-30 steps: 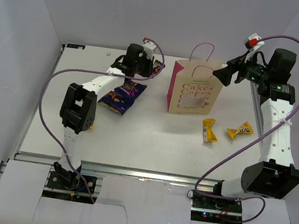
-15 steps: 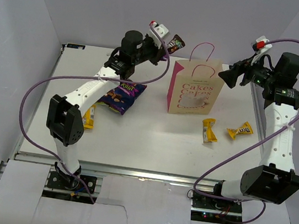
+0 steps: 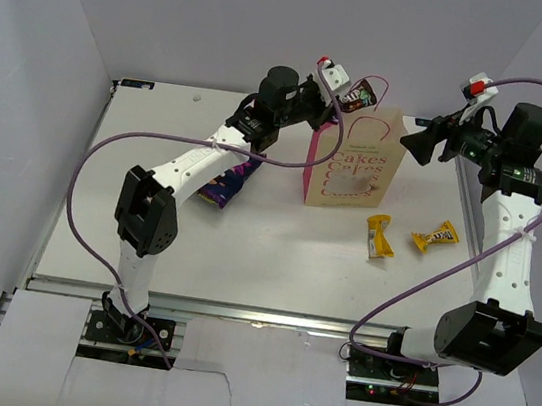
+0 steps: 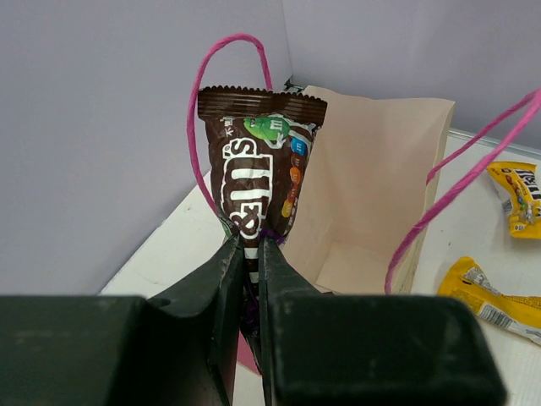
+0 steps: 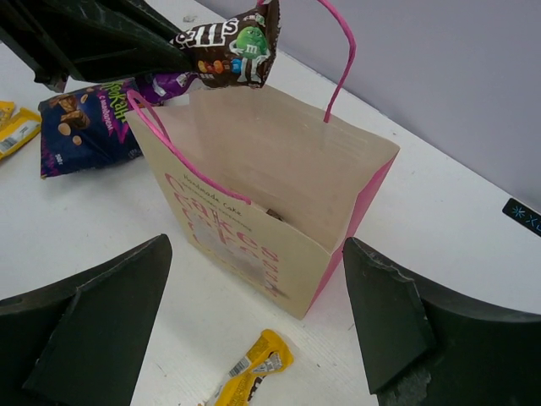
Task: Place the snacks into the paper bag
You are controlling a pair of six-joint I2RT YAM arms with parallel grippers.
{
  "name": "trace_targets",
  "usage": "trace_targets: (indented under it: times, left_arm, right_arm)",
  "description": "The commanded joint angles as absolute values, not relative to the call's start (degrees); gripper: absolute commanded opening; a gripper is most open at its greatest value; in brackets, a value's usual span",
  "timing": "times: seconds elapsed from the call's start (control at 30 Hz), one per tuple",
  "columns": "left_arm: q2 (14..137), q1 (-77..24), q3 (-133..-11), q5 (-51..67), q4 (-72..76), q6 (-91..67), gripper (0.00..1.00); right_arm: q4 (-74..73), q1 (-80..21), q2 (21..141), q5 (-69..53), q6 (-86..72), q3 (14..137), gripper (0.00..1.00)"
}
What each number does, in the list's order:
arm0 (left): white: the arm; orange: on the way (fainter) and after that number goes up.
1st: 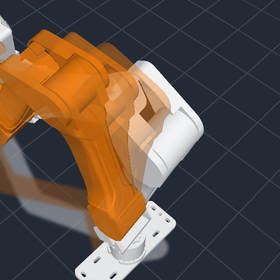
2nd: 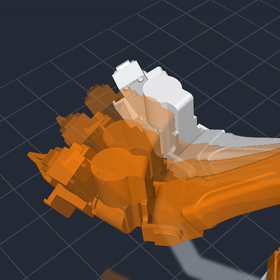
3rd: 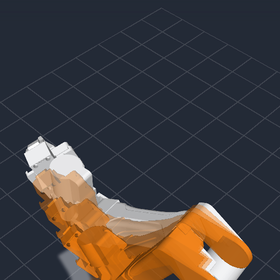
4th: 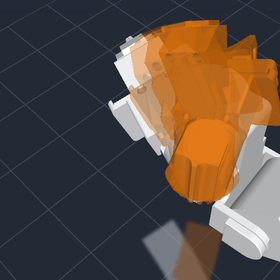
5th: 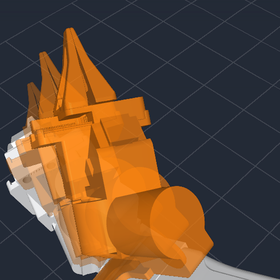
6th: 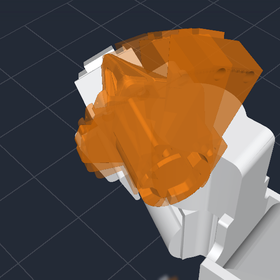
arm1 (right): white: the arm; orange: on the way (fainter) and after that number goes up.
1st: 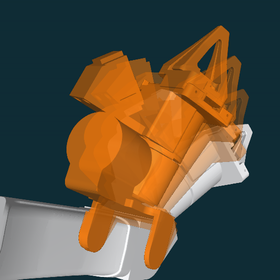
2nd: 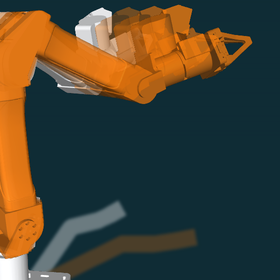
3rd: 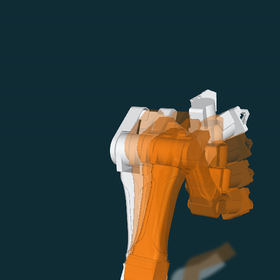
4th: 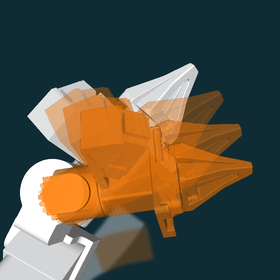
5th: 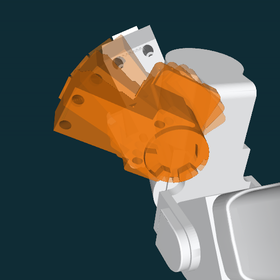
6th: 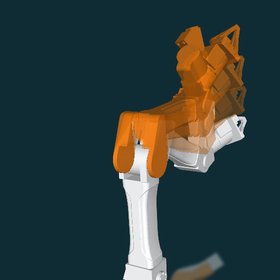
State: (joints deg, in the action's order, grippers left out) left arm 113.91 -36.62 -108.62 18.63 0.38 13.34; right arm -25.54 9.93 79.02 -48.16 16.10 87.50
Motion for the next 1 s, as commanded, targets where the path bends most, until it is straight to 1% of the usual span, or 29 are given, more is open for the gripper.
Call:
trace_targets:
  times: [0.0,0.07,0.1,0.2,0.23,0.3,0.33,0.43,0.53,0.67,0.73,0.77,0.8,0.83,0.9,0.93,0.97]
  left_arm:
    - [114.34,-37.09,-112.58,19.86,1.41,14.42,0.07]
    - [115.48,-37.44,-113.81,19.86,1.41,14.24,0.12]
    - [115.92,-37.53,-114.17,19.86,1.41,13.98,0.18]
    - [117.07,-38.06,-115.84,20.13,1.49,13.27,0.31]
    - [117.42,-38.23,-116.19,20.13,1.58,12.84,0.41]
    - [117.95,-38.67,-116.98,20.13,1.58,12.57,0.49]
    - [118.04,-38.76,-117.07,20.13,1.67,12.13,0.56]
    - [117.86,-38.85,-117.25,19.69,1.76,11.52,0.62]
    - [116.81,-38.93,-117.51,18.29,1.85,11.16,0.66]
    - [113.56,-38.93,-116.90,12.93,0.62,11.16,0.70]
    - [109.28,-38.76,-113.31,7.05,0.35,10.73,0.74]
    - [107.33,-38.67,-111.20,4.60,-1.56,9.33,0.80]
    - [105.14,-38.67,-108.66,2.05,-1.84,8.36,0.84]
    - [100.16,-38.32,-102.19,-2.94,-1.67,7.13,0.87]
    - [94.69,-37.71,-94.87,-5.70,-1.06,2.32,0.95]
    - [91.96,-36.83,-87.18,-7.02,-0.45,0.63,0.96]
    - [86.37,-36.22,-83.36,-7.12,-0.44,-2.08,0.98]
  right_arm:
    - [-24.35,10.28,77.26,-49.31,15.82,86.40,0.88]
    - [-24.35,10.46,77.17,-49.13,16.35,85.96,0.88]
    - [-24.43,10.46,76.99,-49.04,16.70,85.78,0.88]
    - [-24.70,10.90,76.38,-48.52,17.31,84.47,0.88]
    - [-24.78,10.99,76.20,-48.25,17.40,83.59,0.88]
    - [-24.79,11.34,75.32,-48.08,17.67,82.53,0.88]
    - [-24.87,11.51,74.97,-47.90,17.67,81.66,0.88]
    - [-25.22,12.04,74.09,-47.55,17.75,80.60,0.88]
    - [-26.54,12.22,73.74,-46.68,18.89,79.46,0.88]
    - [-31.88,12.30,74.26,-44.57,22.05,76.47,0.88]
    - [-34.00,12.22,75.05,-41.77,22.76,73.75,0.87]
    - [-34.97,12.13,75.84,-40.70,23.20,72.52,0.86]
    - [-35.68,12.04,76.02,-39.13,23.12,69.64,0.85]
    - [-35.07,11.87,76.11,-34.50,21.29,67.96,0.84]
    - [-32.89,10.73,76.38,-29.82,19.70,64.88,0.83]
    - [-32.09,9.24,76.72,-24.57,17.25,62.25,0.83]
    - [-31.65,8.10,77.25,-22.17,16.44,61.27,0.83]
